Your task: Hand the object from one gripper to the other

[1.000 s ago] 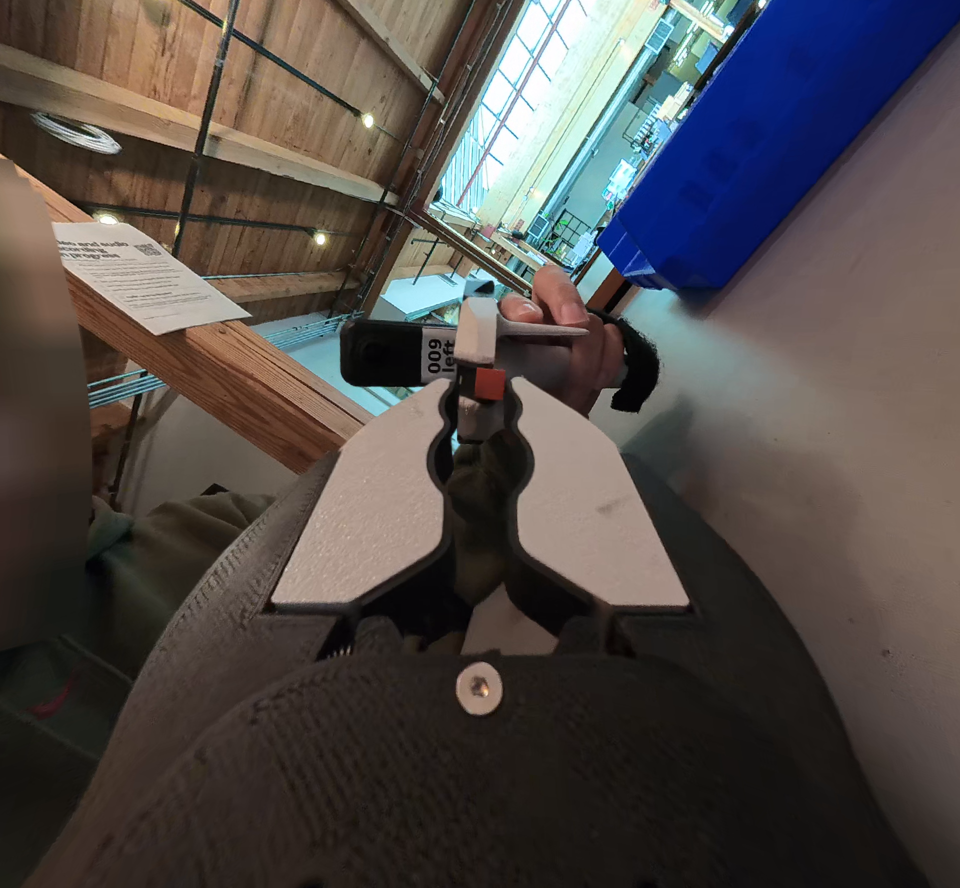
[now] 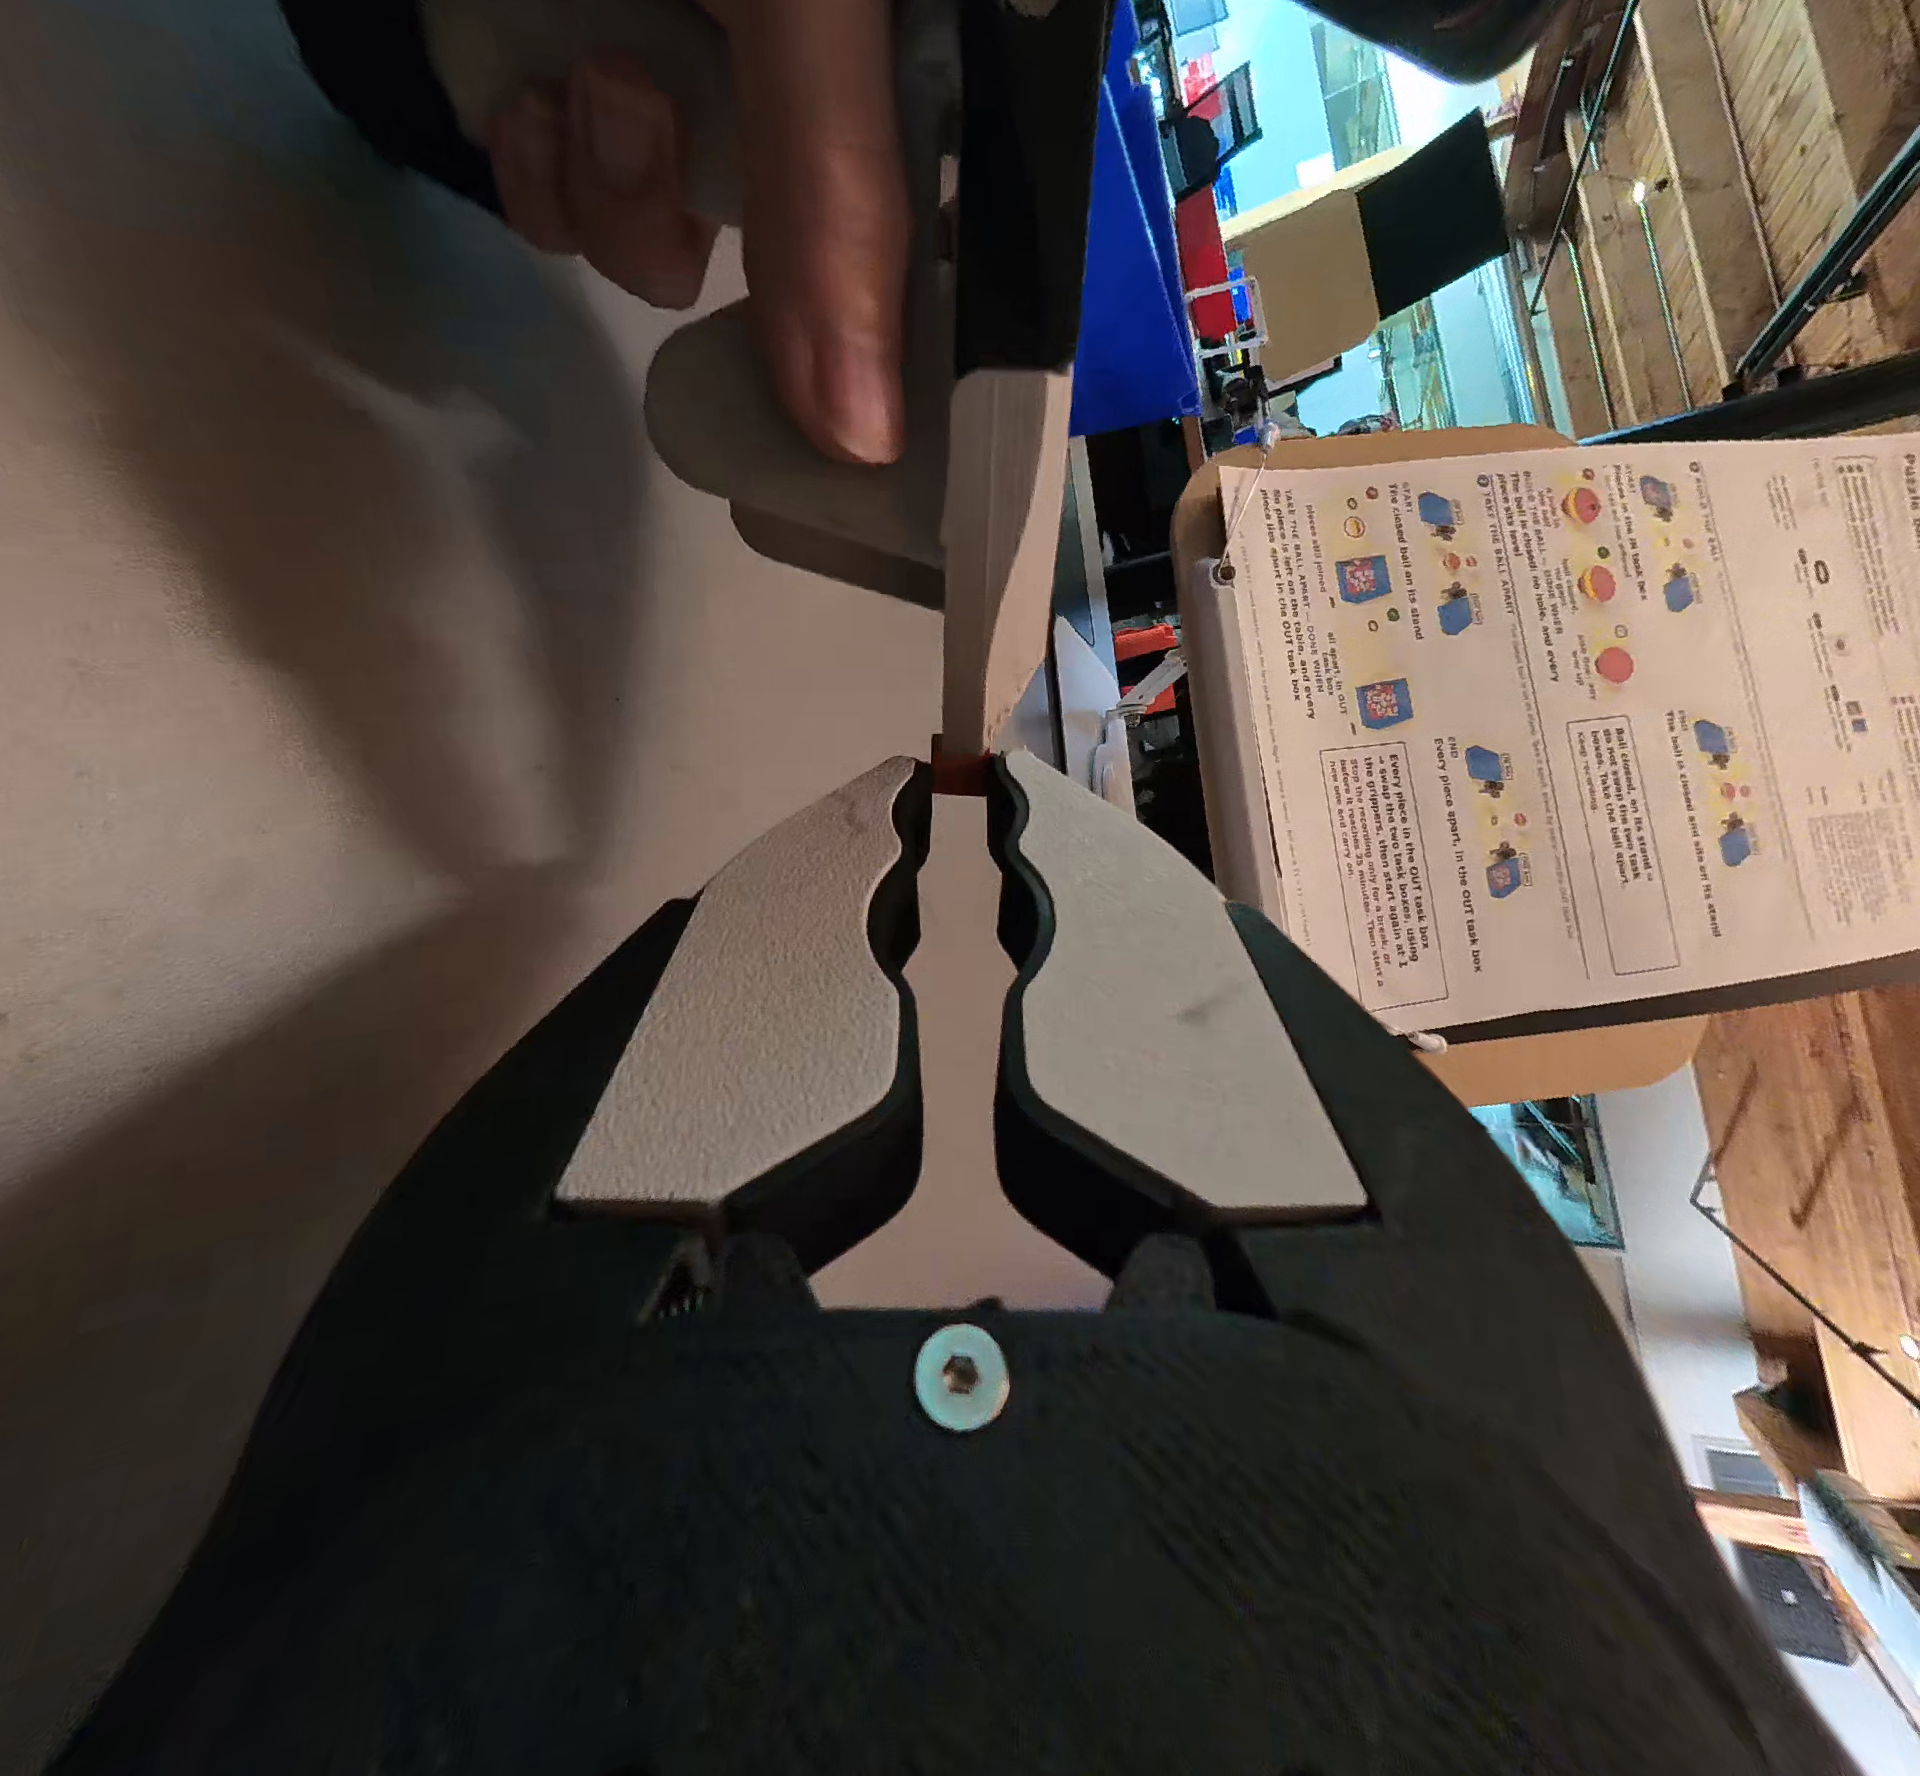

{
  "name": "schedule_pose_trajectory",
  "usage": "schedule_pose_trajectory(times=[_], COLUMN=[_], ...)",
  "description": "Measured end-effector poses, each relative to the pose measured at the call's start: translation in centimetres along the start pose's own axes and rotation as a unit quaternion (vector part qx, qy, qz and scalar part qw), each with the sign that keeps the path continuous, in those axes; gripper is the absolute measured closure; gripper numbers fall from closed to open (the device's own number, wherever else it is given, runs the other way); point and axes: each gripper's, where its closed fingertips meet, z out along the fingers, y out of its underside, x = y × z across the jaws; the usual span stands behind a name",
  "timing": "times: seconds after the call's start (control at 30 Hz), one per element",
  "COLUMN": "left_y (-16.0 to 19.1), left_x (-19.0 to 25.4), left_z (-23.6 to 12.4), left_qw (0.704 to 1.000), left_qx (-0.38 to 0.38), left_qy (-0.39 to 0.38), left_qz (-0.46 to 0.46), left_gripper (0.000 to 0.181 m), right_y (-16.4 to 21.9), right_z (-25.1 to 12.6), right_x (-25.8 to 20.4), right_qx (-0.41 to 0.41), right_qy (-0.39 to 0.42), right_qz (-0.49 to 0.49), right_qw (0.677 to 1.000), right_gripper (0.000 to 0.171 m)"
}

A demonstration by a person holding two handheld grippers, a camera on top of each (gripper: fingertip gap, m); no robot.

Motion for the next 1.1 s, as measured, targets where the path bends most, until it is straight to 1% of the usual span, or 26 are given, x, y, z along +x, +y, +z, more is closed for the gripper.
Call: schedule_pose_trajectory(times=[0.1,0.17,0.2,0.23,0.27,0.3,0.33,0.37,0.4,0.43,0.5,0.53,0.57,0.6,0.63,0.67,0.7,0.73,0.8,0.9,0.97,1.03,1.1], left_y=[0.2,0.0,-0.3,-0.5,-0.9,-1.6,-2.3,-2.9,-3.3,-3.5,-3.8,-3.8,-3.8,-3.6,-3.4,-3.2,-3.0,-3.0,-3.0,-3.0,-2.8,-2.6,-2.5], left_x=[-0.1,-0.1,-0.4,-0.6,-0.5,-0.2,0.2,0.7,1.2,1.6,2.5,2.9,3.2,3.5,3.6,3.5,3.2,3.1,2.9,3.2,3.3,3.2,3.1], left_z=[0.0,-0.2,-0.5,-0.8,-1.2,-1.7,-2.3,-2.8,-3.1,-3.4,-3.7,-3.7,-3.6,-3.4,-3.1,-2.9,-2.7,-2.6,-2.6,-2.7,-2.5,-2.4,-2.3], left_qw=[1.000,1.000,1.000,0.998,0.996,0.993,0.987,0.980,0.972,0.964,0.944,0.933,0.923,0.916,0.912,0.909,0.907,0.904,0.900,0.898,0.898,0.896,0.895], left_qx=[-0.002,0.005,0.014,0.025,0.043,0.068,0.094,0.115,0.127,0.136,0.148,0.148,0.147,0.141,0.133,0.124,0.116,0.112,0.108,0.113,0.107,0.099,0.094], left_qy=[0.001,0.002,-0.008,-0.016,-0.011,-0.004,-0.001,0.005,0.010,0.009,0.003,-0.001,-0.006,-0.009,-0.010,-0.018,-0.028,-0.035,-0.044,-0.038,-0.035,-0.037,-0.040], left_qz=[0.002,0.017,0.027,0.048,0.074,0.101,0.132,0.164,0.196,0.227,0.295,0.328,0.355,0.376,0.389,0.396,0.404,0.411,0.419,0.423,0.426,0.430,0.434], left_gripper=[0.171,0.172,0.172,0.172,0.172,0.172,0.172,0.172,0.172,0.172,0.172,0.172,0.172,0.172,0.172,0.172,0.172,0.172,0.172,0.172,0.172,0.172,0.172], right_y=[0.0,-0.2,-0.4,-0.6,-1.0,-1.4,-1.9,-2.6,-3.3,-3.8,-4.7,-4.8,-4.7,-4.6,-4.4,-4.3,-4.3,-4.1,-4.0,-4.2,-4.3,-4.4,-4.3], right_z=[0.1,0.1,0.0,-0.1,-0.3,-0.5,-0.7,-1.0,-1.4,-1.8,-2.9,-3.2,-3.4,-3.4,-3.4,-3.2,-3.1,-2.9,-2.7,-2.5,-2.5,-2.6,-2.6], right_x=[-0.1,0.0,0.2,0.5,1.0,1.5,1.7,1.9,2.2,2.6,3.5,4.0,4.4,4.6,4.7,4.5,4.2,4.0,3.5,2.7,2.6,2.7,2.6], right_qx=[-0.002,0.016,0.030,0.050,0.076,0.104,0.135,0.172,0.208,0.240,0.301,0.322,0.337,0.347,0.351,0.349,0.341,0.331,0.312,0.286,0.285,0.293,0.292], right_qy=[-0.001,-0.002,-0.003,-0.010,-0.018,-0.034,-0.063,-0.104,-0.144,-0.182,-0.258,-0.285,-0.302,-0.312,-0.317,-0.321,-0.325,-0.323,-0.321,-0.332,-0.337,-0.341,-0.348], right_qz=[0.006,0.053,0.100,0.158,0.225,0.298,0.374,0.451,0.526,0.593,0.693,0.728,0.754,0.771,0.783,0.789,0.790,0.792,0.790,0.782,0.782,0.787,0.790], right_qw=[1.000,0.998,0.995,0.986,0.971,0.948,0.915,0.870,0.812,0.747,0.602,0.534,0.477,0.433,0.405,0.392,0.392,0.399,0.418,0.443,0.439,0.423,0.412], right_gripper=[0.161,0.160,0.159,0.151,0.143,0.134,0.126,0.118,0.114,0.113,0.120,0.128,0.136,0.142,0.149,0.155,0.157,0.159,0.153,0.146,0.145,0.157,0.161])
